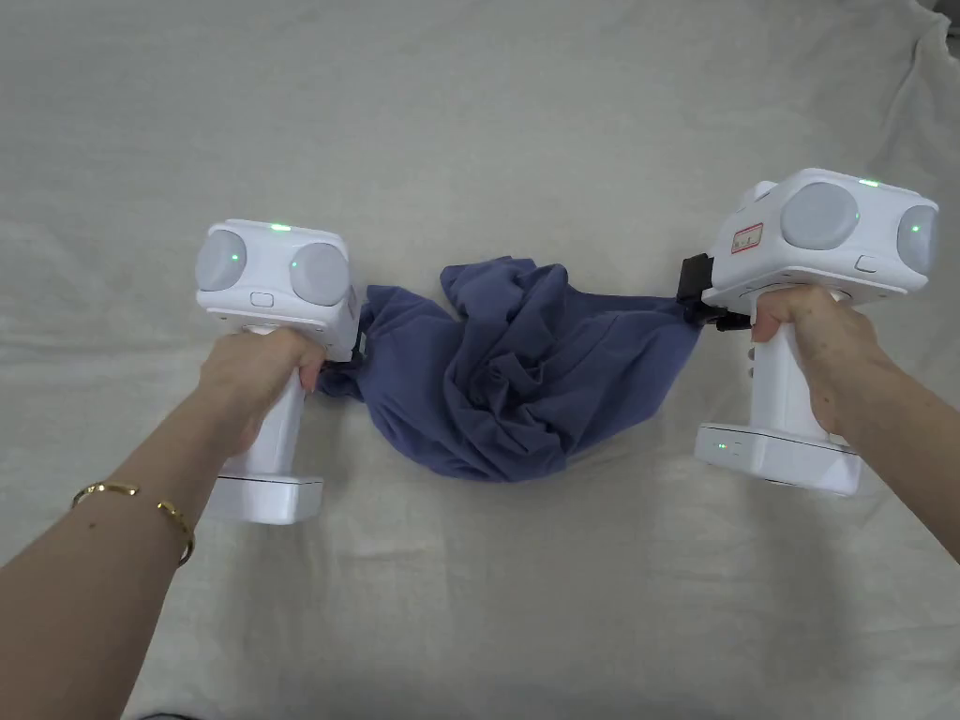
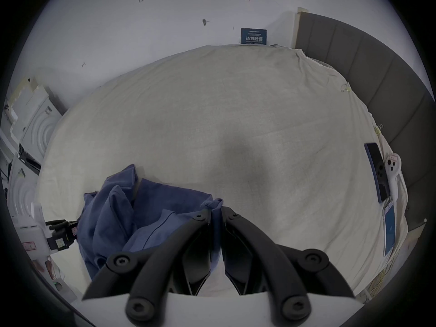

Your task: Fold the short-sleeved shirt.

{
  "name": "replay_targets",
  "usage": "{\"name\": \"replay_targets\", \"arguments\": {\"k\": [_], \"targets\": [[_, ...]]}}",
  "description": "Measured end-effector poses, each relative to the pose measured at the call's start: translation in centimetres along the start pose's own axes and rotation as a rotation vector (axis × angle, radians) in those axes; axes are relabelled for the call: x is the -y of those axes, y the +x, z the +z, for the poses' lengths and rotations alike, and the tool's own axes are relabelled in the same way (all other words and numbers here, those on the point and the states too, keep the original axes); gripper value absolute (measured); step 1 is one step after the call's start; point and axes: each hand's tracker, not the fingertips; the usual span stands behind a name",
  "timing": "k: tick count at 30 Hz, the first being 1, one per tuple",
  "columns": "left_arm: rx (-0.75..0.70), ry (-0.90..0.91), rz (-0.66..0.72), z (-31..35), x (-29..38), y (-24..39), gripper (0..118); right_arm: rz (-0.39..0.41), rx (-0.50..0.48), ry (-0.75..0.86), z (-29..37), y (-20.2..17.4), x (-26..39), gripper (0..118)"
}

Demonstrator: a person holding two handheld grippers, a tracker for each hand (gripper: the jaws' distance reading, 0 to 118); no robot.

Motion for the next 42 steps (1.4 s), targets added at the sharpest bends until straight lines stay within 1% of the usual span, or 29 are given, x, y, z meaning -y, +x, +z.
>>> {"name": "replay_targets", "arguments": {"k": [3,4,6,8,12,15,17,19,21,24,26,28,31,33,36,42], "targets": [[-0.042,0.122,0.081,3.0,-1.0,-2.3,1,0.011,-0.007,0.031,2.2,0.6,-0.5,5],[-0.089,0.167,0.106,4.3,-1.5,-3.3,1,0.016,-0.006,0.051,3.1,0.9,-0.8,5],[-0.141,0.248,0.135,7.0,-2.0,-5.0,1,0.003,-0.007,0.101,5.4,1.7,-1.4,5],[-0.161,0.319,0.188,9.7,-2.7,-6.9,1,-0.020,-0.009,0.150,7.8,2.6,-2.1,5],[-0.245,0.447,0.240,16.0,-3.1,-10.2,1,-0.031,0.029,0.264,13.9,4.7,-3.5,5],[-0.270,0.523,0.284,20.6,-3.0,-12.4,1,-0.059,0.034,0.328,18.4,6.6,-4.1,5],[-0.299,0.562,0.292,23.2,-2.7,-13.5,1,-0.063,0.071,0.387,21.3,7.7,-4.1,5],[-0.365,0.596,0.282,25.5,-2.2,-14.3,1,-0.058,0.124,0.425,23.9,8.8,-4.0,5],[-0.405,0.608,0.290,27.1,-1.6,-14.9,1,-0.074,0.164,0.444,25.9,10.1,-3.8,5],[-0.416,0.622,0.291,28.9,-0.5,-16.1,1,-0.137,0.163,0.469,28.6,12.3,-3.1,5],[-0.434,0.626,0.286,29.9,0.0,-16.8,1,-0.150,0.186,0.486,30.0,13.4,-2.6,5],[-0.411,0.634,0.300,30.8,0.5,-17.2,1,-0.169,0.178,0.498,31.3,14.3,-2.1,5],[-0.407,0.656,0.302,32.1,0.5,-16.7,1,-0.204,0.155,0.519,33.0,14.7,-1.5,5],[-0.422,0.672,0.279,32.9,0.1,-16.1,1,-0.199,0.158,0.526,33.8,14.3,-1.2,5],[-0.451,0.688,0.257,33.7,-0.7,-15.5,1,-0.152,0.182,0.548,34.7,13.8,-1.1,5],[-0.514,0.707,0.227,34.2,-3.7,-15.3,1,-0.179,0.183,0.568,35.0,13.4,-3.1,5]]}}
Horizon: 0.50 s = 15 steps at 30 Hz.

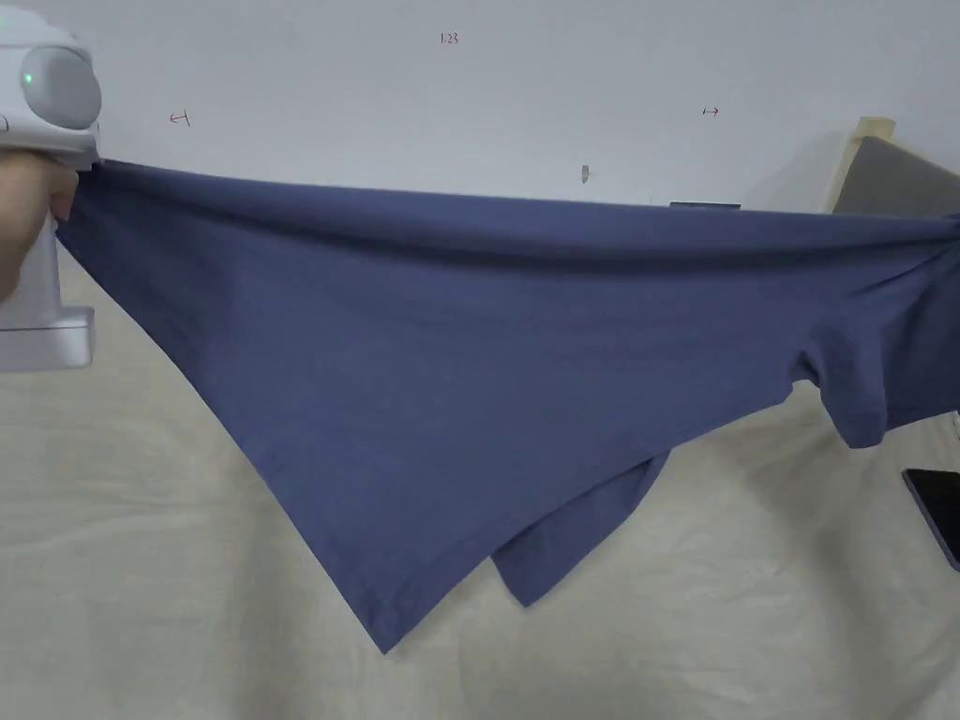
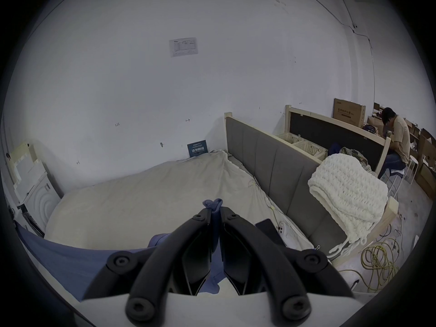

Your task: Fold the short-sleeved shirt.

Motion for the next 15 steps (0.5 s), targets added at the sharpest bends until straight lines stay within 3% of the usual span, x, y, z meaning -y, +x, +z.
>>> {"name": "replay_targets", "arguments": {"k": [15], "targets": [[-0.071,0.075,-0.081,-13.3,-8.0,8.1,1,0.083,0.112,0.099,-13.8,-10.0,-10.3,5]]}}
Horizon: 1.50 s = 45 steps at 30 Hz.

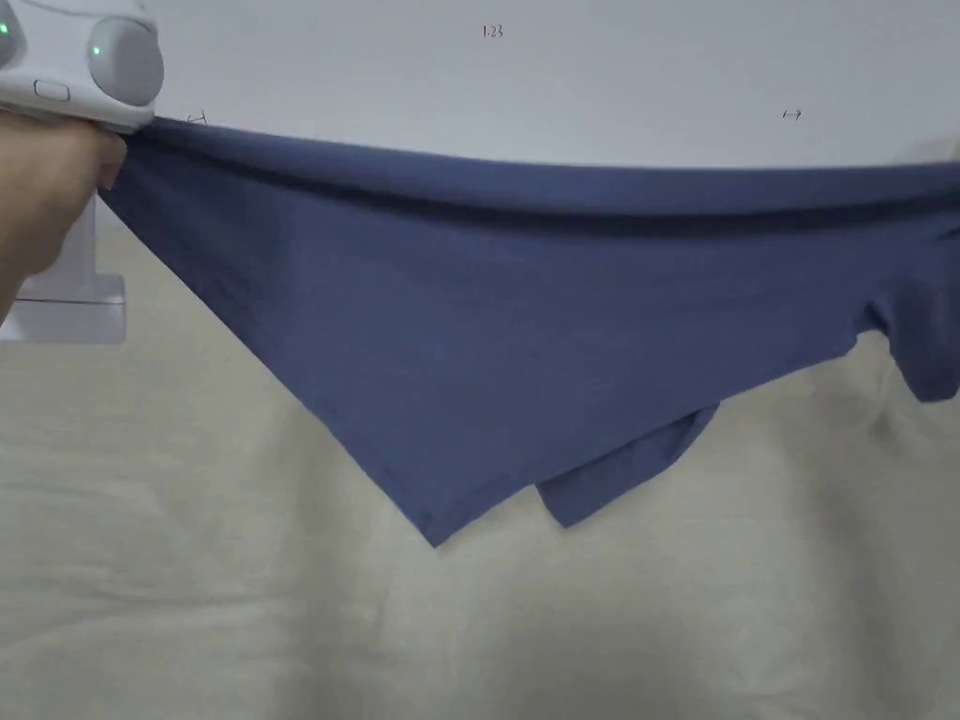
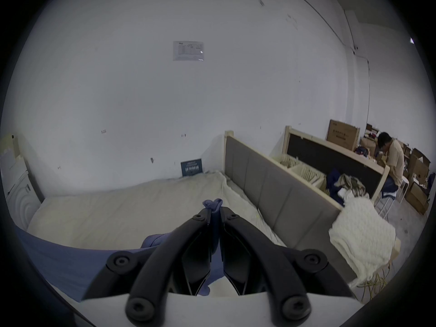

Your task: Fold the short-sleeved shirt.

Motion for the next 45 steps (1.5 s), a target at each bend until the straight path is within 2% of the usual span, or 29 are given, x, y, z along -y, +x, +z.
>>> {"name": "replay_targets", "arguments": {"k": [3,7,12,15,19,24,27,34,41,45], "targets": [[-0.020,0.011,0.005,-2.9,-2.2,1.9,1,-0.036,0.017,0.034,-2.8,-1.8,-2.7,5],[-0.036,0.064,0.000,-5.7,-4.0,4.5,1,-0.047,0.043,0.065,-6.1,-3.7,-4.6,5],[-0.032,0.095,0.048,-8.8,-4.2,7.6,1,-0.067,0.096,0.085,-10.2,-5.0,-3.8,5],[-0.033,0.115,0.007,-10.7,-2.6,9.9,1,-0.106,0.113,0.062,-12.8,-5.3,-1.9,5],[-0.005,0.072,-0.049,-12.0,2.3,12.3,1,-0.137,0.110,-0.002,-15.2,-5.2,2.5,5],[0.041,-0.077,-0.117,-13.3,10.8,14.0,1,-0.119,0.103,-0.154,-17.1,-5.1,10.1,5],[0.069,-0.146,-0.166,-12.7,16.0,13.8,1,-0.083,0.104,-0.225,-17.4,-4.8,14.6,5],[0.098,-0.360,-0.132,-9.4,26.8,10.9,1,0.023,0.096,-0.367,-15.5,-3.7,24.0,5],[0.164,-0.506,-0.045,-2.9,33.6,6.9,1,0.058,0.072,-0.475,-10.7,0.3,31.0,5],[0.169,-0.527,-0.049,0.8,35.4,4.5,1,-0.007,0.028,-0.517,-7.1,3.8,33.8,5]]}}
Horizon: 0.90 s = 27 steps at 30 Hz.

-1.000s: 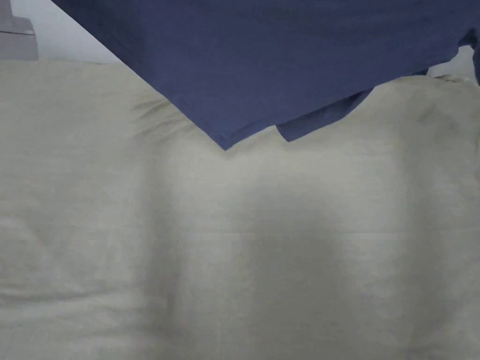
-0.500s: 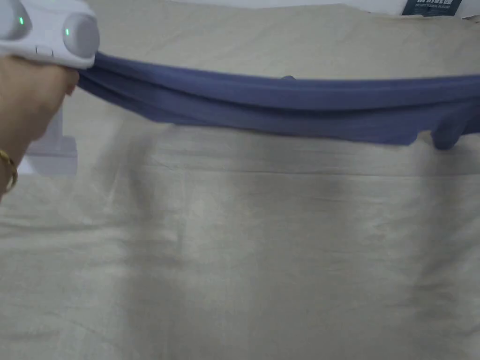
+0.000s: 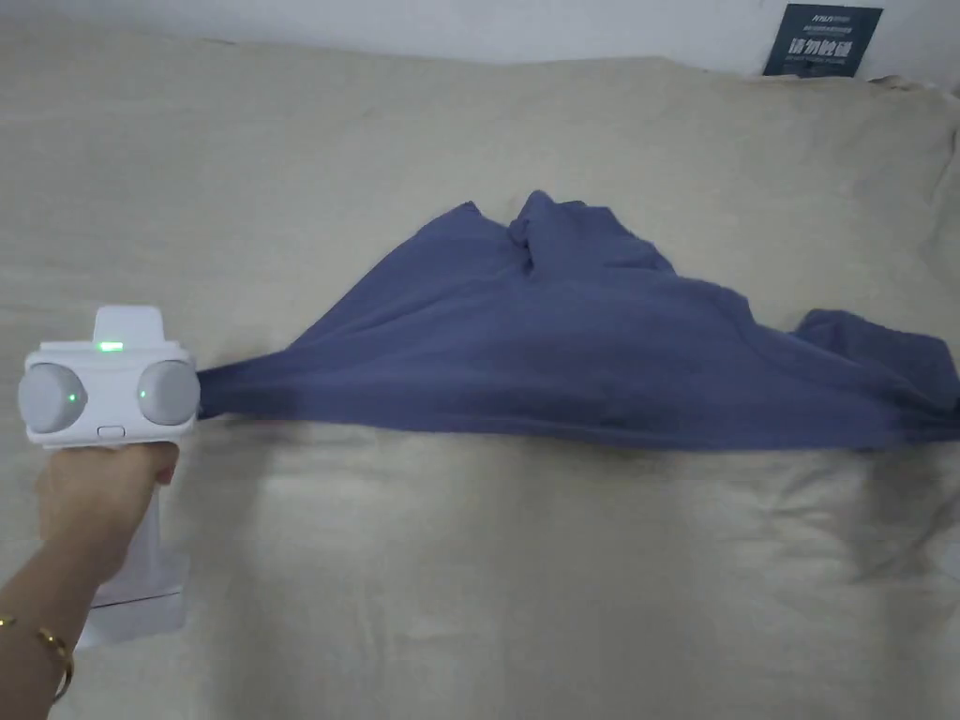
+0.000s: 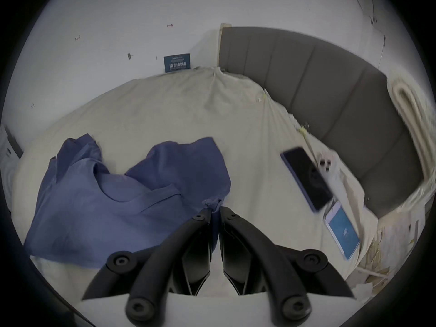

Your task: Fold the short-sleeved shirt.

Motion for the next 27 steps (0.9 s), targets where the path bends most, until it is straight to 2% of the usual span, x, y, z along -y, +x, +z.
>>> {"name": "replay_targets", "arguments": {"k": [5,9,16,19,20,21,23,24,25,26,27], "targets": [[-0.012,-0.022,-0.020,2.7,3.9,-3.3,1,0.056,-0.023,-0.035,2.5,3.5,5.1,5],[-0.006,-0.039,-0.006,4.6,6.7,-5.9,1,0.010,-0.094,-0.068,4.8,6.2,8.8,5],[0.000,-0.078,0.002,6.6,11.3,-8.4,1,-0.006,-0.121,-0.103,6.7,8.9,13.2,5],[0.008,-0.093,0.008,6.6,12.7,-8.4,1,0.023,-0.124,-0.110,7.0,9.0,14.3,5],[0.016,-0.099,0.001,6.7,13.0,-8.2,5,0.025,-0.124,-0.108,7.1,8.9,14.6,5],[0.008,-0.097,-0.009,6.9,13.3,-7.8,16,0.023,-0.127,-0.108,7.1,8.8,14.8,5],[-0.026,-0.082,-0.035,7.2,13.6,-7.4,62,0.021,-0.132,-0.113,7.1,8.7,14.8,9],[-0.014,-0.080,-0.026,7.4,13.5,-7.5,84,0.018,-0.129,-0.111,7.2,8.6,14.7,20],[-0.002,-0.079,-0.015,7.5,13.3,-7.9,111,0.016,-0.125,-0.105,7.5,8.7,14.6,49],[0.023,-0.079,0.006,7.7,12.9,-8.3,118,0.023,-0.123,-0.096,7.8,8.8,14.3,79],[0.057,-0.083,0.044,8.0,12.3,-8.8,118,0.042,-0.116,-0.093,8.3,8.9,13.7,101]]}}
